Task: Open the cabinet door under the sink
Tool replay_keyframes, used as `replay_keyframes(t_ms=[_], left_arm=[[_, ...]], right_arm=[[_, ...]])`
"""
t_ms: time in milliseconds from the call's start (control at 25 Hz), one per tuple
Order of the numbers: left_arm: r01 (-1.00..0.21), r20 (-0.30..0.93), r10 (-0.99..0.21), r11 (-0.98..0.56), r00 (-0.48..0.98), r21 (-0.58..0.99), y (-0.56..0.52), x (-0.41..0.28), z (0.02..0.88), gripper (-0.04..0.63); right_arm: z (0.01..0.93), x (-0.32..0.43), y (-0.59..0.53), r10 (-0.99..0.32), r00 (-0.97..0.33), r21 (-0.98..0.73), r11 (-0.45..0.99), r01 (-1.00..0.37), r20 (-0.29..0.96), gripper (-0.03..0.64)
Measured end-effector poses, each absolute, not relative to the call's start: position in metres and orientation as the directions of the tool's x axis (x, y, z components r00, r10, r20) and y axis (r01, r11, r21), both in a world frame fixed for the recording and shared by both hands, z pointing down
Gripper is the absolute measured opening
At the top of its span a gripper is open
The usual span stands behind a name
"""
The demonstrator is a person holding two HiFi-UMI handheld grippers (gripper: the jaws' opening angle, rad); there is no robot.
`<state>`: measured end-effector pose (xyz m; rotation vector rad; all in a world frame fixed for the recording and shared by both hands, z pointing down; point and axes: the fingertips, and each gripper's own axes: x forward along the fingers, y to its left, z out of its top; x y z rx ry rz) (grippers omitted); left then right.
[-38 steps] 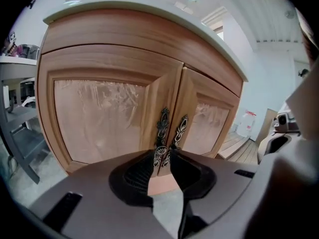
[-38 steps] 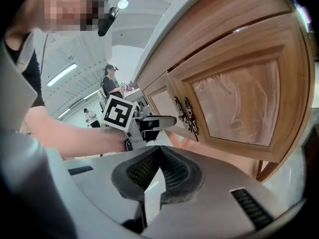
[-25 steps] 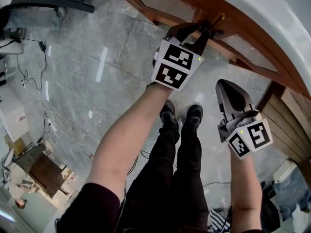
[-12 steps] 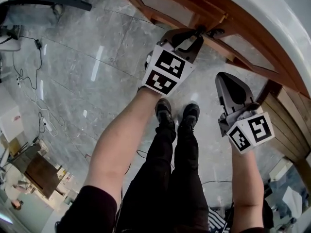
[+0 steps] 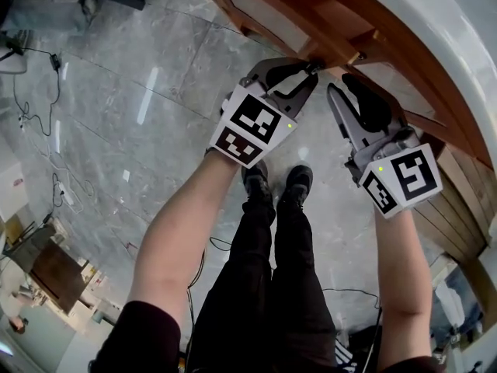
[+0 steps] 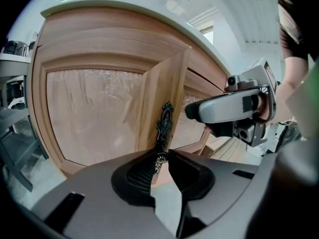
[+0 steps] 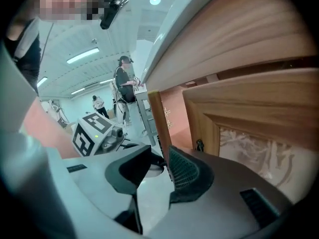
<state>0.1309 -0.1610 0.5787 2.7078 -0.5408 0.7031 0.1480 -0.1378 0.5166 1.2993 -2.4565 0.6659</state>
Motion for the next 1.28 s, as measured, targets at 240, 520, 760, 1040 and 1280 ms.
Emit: replay_keyframes(t_ms=[240, 520, 760, 1040, 1280], left_arm=[[-0.423, 0.504, -0.284, -0.887, 0.816, 0.185, -0.16, 0.134, 0.578, 0.091], [-0.416, 0.499, -0.282, -0.891, 0.82, 0.181, -0.16, 0.133, 0.574, 0.092], [-0.451, 0.508, -0.307, -0.872, 0.805, 0.189, -0.152, 0.12, 0.576, 0.095], [-0.54, 0.533, -0.37, -0.816, 0.761, 0.205, -0.14, 0.085, 0.575, 0.103], [-0.556, 0.574, -0.378, -0.814, 0.726, 0.166, -0.122, 0.052, 0.573, 0.099]], right_arm=[[0.519, 0.147, -0.164, -0.709, -0.55, -0.214, 0.512, -0.832, 0.441, 0.141], [0.516, 0.139, -0.168, -0.695, -0.571, -0.199, 0.544, -0.815, 0.436, 0.119], [0.516, 0.125, -0.157, -0.681, -0.579, -0.197, 0.557, -0.807, 0.449, 0.112], [0.513, 0.09, -0.138, -0.652, -0.624, -0.247, 0.579, -0.777, 0.431, 0.107], [0.514, 0.075, -0.128, -0.638, -0.624, -0.252, 0.58, -0.775, 0.451, 0.106]])
